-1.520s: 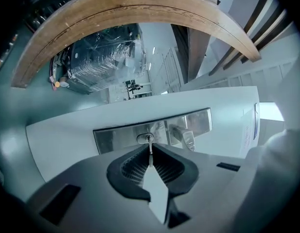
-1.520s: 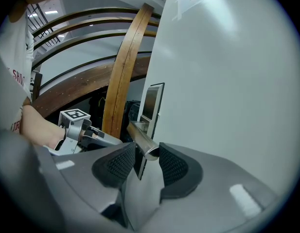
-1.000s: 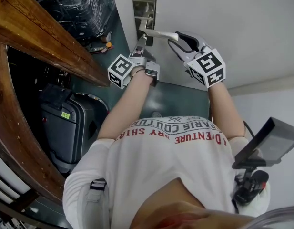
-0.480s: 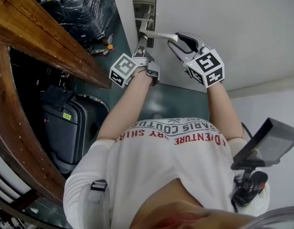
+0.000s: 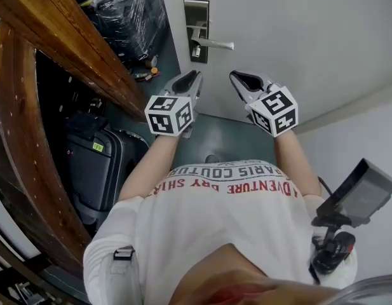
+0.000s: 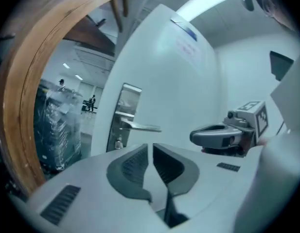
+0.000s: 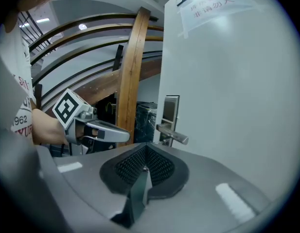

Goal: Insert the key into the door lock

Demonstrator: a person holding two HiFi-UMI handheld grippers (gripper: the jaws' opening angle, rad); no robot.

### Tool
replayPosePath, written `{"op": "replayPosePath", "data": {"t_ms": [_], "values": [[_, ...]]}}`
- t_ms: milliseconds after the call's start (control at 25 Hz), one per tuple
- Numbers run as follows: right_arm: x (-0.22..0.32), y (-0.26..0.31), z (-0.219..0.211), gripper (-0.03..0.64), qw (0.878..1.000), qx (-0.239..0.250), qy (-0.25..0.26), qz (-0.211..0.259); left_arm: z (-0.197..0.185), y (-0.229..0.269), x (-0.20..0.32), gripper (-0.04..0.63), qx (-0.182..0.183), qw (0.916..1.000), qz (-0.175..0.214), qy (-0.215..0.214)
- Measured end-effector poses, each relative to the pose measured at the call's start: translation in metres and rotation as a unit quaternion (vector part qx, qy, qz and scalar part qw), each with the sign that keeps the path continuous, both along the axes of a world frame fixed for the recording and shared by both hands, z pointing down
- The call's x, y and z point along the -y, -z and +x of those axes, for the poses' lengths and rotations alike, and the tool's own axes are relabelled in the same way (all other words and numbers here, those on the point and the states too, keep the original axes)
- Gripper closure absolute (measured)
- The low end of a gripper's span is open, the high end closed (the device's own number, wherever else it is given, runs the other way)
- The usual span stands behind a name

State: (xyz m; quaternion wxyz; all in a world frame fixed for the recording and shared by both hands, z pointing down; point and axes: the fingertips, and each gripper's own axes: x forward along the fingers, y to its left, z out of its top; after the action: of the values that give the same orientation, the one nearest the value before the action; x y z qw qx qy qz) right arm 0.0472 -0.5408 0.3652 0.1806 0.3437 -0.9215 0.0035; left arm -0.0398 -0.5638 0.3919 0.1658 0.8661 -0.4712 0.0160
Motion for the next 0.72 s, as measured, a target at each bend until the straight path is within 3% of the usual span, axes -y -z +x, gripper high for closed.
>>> {"op": "replayPosePath", "data": {"t_ms": [40,160,320,520,720], "values": [[-0.026,-0.003,-0.004,0.615,1.000,0.000,0.011,-0.007,0.007,0.008,-0.026,0.595,0.024,0.9992,0.014,-0.029],[-0.116,-0.020,-0.014,0.615,0.999,0.004,0.043,-0.027,0.025,0.013,-0.117,0.595,0.071,0.9909,0.030,-0.111],[-0.208,-0.033,-0.016,0.615,0.998,0.030,0.040,-0.048,0.039,0.007,-0.216,0.595,0.081,0.9781,0.028,-0.189],[-0.288,-0.031,-0.023,0.615,0.996,0.037,0.040,-0.067,0.043,0.009,-0.299,0.595,0.082,0.9727,0.014,-0.217],[-0.354,-0.010,-0.033,0.615,0.996,0.054,0.053,-0.044,0.040,0.029,-0.373,0.595,0.096,0.9707,0.038,-0.217]]}}
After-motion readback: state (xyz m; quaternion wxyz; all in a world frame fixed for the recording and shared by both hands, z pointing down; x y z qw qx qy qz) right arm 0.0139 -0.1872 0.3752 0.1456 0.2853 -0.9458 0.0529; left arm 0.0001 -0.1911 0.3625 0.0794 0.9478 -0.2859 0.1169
